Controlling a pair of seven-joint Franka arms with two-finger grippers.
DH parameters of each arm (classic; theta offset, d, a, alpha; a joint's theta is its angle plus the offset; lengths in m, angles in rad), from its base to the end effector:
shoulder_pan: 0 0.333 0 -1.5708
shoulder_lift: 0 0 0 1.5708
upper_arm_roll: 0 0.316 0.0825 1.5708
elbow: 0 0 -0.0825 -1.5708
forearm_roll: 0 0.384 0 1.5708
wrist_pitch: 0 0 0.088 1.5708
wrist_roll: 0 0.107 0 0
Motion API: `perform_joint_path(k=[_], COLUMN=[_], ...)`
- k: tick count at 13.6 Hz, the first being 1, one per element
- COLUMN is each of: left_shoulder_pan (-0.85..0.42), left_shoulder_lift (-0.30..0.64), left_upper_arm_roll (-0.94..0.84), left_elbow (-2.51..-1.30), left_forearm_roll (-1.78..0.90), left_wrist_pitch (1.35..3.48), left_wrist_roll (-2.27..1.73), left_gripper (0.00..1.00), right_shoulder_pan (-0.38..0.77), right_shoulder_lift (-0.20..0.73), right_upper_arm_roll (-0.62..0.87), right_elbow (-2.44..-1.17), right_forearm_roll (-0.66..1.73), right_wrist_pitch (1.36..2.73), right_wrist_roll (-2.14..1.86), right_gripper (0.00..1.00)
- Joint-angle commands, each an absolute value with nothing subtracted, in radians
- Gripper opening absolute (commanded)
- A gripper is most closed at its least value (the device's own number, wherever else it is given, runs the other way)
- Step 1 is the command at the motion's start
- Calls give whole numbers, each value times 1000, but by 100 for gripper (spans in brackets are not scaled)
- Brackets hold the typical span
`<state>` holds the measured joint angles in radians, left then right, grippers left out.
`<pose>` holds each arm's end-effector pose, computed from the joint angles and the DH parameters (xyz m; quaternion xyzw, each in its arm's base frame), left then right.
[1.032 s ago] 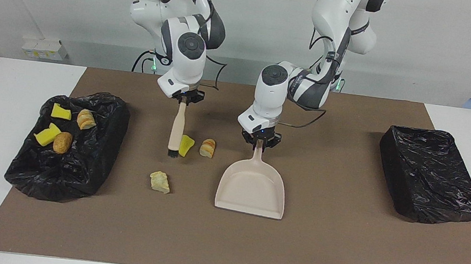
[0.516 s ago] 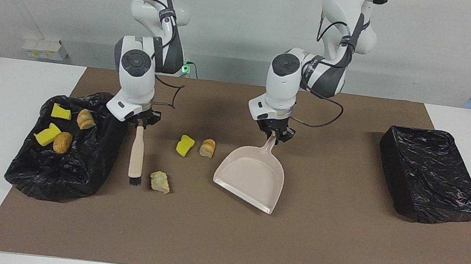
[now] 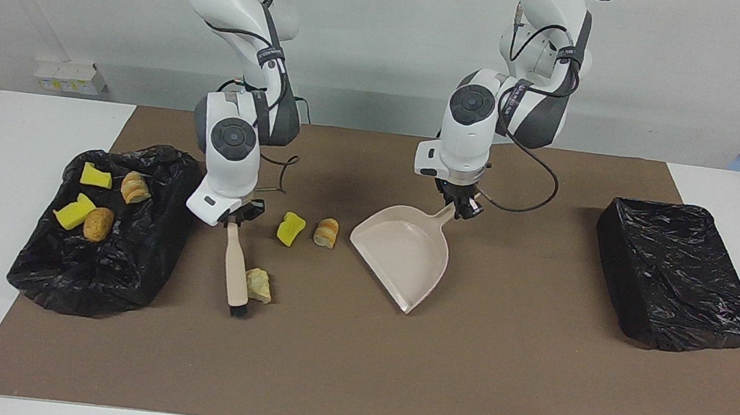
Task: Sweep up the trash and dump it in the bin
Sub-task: 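Sweep the remaining pieces toward the dustpan with the right gripper's brush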
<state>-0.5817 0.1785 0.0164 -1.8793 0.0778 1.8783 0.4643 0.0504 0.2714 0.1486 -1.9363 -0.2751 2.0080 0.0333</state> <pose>0.4951 -0.3076 0.4018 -0.8588 0.5031 0.0876 0.0418 0.5805 0.0973 0.3338 0.9790 0.1508 -0.0842 0.1085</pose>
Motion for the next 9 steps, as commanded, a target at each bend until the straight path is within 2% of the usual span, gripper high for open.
perform_joint_path(k=[1, 4, 9], left_shoulder_pan=[-572, -586, -584], left_shoulder_lift=[94, 37, 29], left_upper_arm_roll=[9, 8, 8], left_elbow=[-1994, -2113, -2190], left_forearm_roll=[101, 101, 155], left_wrist_pitch=[1893, 1988, 2129], left_wrist_roll=[558, 560, 624], left_gripper=[0, 0, 0], right_shoulder_pan=[99, 165, 284], right_shoulder_lift=[275, 272, 256], right_upper_arm_roll=[155, 155, 169], right_elbow=[-1945, -1950, -1956], right_forearm_roll=[-281, -189, -5], right_wrist_pitch=[2025, 2016, 2020], right_wrist_roll=[15, 20, -1], right_gripper=[0, 0, 0])
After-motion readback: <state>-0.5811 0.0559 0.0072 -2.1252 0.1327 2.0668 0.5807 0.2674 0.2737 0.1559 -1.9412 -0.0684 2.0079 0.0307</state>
